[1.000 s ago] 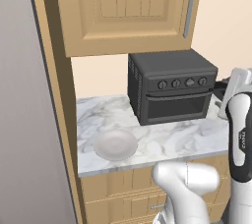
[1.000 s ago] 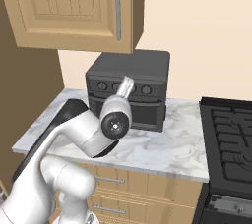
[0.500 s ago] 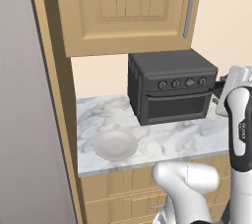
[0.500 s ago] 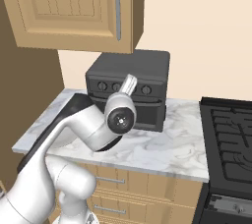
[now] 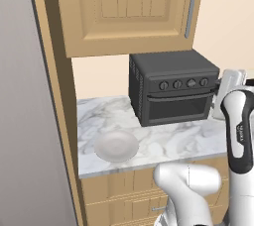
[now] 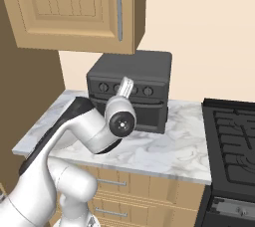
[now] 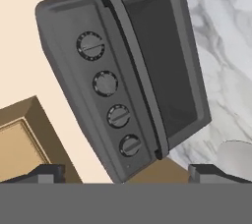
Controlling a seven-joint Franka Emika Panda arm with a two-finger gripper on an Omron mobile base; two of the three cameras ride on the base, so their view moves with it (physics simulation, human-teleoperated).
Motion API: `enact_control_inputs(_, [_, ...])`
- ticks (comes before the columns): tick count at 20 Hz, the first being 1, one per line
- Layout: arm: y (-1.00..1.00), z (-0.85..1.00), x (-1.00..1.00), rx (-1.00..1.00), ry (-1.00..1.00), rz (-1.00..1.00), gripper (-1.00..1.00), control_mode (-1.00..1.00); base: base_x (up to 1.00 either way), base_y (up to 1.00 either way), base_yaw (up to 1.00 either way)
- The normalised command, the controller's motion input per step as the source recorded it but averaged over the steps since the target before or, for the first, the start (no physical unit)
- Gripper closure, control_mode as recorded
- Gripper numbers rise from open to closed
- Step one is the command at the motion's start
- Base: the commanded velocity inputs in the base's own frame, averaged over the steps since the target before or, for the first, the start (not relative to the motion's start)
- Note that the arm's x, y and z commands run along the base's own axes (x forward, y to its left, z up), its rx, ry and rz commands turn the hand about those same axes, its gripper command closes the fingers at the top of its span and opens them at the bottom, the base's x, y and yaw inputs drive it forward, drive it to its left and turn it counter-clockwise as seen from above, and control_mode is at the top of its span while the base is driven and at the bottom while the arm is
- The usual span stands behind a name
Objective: Pull the toaster oven rack outwards. Pick up the baguette from the plate and place it on the toaster oven rack. Close the toaster oven door fully and set the temperature to the lowest setting.
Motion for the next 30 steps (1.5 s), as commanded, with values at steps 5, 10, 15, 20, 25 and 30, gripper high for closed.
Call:
enact_control_inputs(5, [0.11,-0.09,0.18,-0.11,-0.06,0.06,-1.00,-1.00,0.00,0.00,0.00])
enact_control_inputs(10, [0.00,0.00,0.13,-0.06,-0.01,0.00,-1.00,-1.00,0.00,0.00,0.00])
enact_control_inputs(15, [0.00,-0.01,0.17,-0.02,-0.01,0.00,-1.00,-1.00,0.00,0.00,0.00])
enact_control_inputs(20, [-0.01,-0.03,0.19,-0.02,0.00,0.00,-1.00,-1.00,0.00,0.00,0.00])
enact_control_inputs(25, [-0.12,-0.06,0.14,-0.01,0.00,0.00,-1.00,-1.00,0.00,0.00,0.00])
enact_control_inputs(30, [-0.13,-0.02,0.01,0.00,0.00,0.00,-1.00,-1.00,0.00,0.00,0.00])
